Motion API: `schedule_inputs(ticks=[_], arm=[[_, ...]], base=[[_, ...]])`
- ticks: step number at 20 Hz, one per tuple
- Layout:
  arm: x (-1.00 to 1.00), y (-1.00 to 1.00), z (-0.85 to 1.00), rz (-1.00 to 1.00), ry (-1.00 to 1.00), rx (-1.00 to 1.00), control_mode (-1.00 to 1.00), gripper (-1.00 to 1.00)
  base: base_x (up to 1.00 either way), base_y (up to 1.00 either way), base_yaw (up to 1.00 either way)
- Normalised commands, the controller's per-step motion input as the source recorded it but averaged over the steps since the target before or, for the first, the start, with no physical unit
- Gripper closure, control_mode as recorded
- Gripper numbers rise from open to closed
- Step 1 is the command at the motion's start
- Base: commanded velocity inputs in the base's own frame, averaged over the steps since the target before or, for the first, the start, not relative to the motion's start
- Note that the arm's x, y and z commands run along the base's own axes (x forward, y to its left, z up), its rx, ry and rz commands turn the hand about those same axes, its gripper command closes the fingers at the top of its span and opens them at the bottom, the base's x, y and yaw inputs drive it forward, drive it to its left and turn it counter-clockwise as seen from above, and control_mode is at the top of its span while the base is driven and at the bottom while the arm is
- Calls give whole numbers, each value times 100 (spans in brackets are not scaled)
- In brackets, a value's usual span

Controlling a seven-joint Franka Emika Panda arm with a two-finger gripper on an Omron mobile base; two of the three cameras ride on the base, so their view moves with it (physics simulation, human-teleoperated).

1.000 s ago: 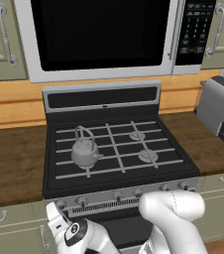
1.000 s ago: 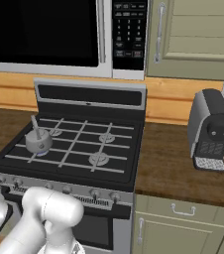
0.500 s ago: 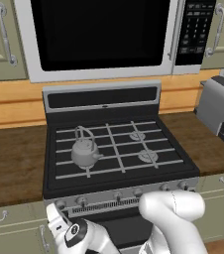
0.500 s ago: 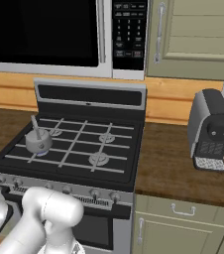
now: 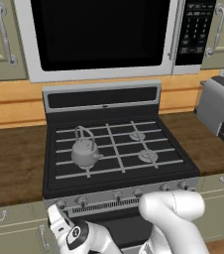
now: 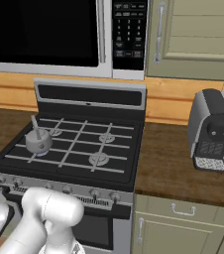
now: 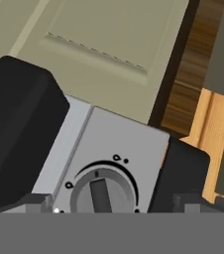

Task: Turn off the front left burner of the stove.

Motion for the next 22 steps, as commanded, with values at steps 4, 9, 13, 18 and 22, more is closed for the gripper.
schedule_inputs(ticks=[4,9,13,18,22], arm=[[0,0,-35,0,0,-5,-100,-100],[-2,0,-36,0,-1,-4,-100,-100],[-17,17,0,1,-8,-5,-100,-100],[0,-33,0,0,-6,0,-100,-100],[25,-19,3,0,-1,2,-100,-100]], base=[[0,0,0],[0,0,0],[0,0,0],[0,0,0],[0,0,0]])
